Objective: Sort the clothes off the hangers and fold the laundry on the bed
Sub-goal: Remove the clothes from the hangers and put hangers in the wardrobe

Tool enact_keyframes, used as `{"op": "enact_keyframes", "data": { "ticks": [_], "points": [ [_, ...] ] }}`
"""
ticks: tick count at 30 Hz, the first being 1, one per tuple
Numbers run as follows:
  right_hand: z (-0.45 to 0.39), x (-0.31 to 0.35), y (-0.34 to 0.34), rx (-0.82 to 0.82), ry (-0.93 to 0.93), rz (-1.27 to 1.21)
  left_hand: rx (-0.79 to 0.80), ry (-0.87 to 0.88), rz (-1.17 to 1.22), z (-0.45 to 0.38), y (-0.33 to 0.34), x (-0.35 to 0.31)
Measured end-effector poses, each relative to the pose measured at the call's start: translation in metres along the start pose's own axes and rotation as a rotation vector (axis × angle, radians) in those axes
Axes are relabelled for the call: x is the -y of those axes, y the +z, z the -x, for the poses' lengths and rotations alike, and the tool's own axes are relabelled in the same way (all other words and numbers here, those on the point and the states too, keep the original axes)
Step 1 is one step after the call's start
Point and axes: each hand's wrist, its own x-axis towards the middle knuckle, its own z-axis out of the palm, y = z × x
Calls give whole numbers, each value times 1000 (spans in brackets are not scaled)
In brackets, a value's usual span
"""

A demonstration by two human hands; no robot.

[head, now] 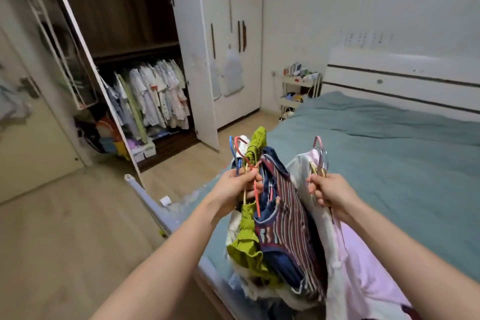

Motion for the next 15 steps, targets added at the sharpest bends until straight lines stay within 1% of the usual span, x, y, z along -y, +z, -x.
{"op": "enact_keyframes", "data": {
  "ticks": [3, 7, 11, 15],
  "points": [
    [-10, 18, 48, -14, -12, -10, -40, 24, 125, -17, -28, -33],
    [-37, 39, 102, 4, -24, -55, -95, 87, 64, -45, -79, -66],
    [-86, 57, 172, 88, -36, -97, -161, 151, 166, -85, -140, -104],
    [-148, 94, 246, 178, -57, -149, -170, 270, 212, -128, -197, -172]
  ]
}}
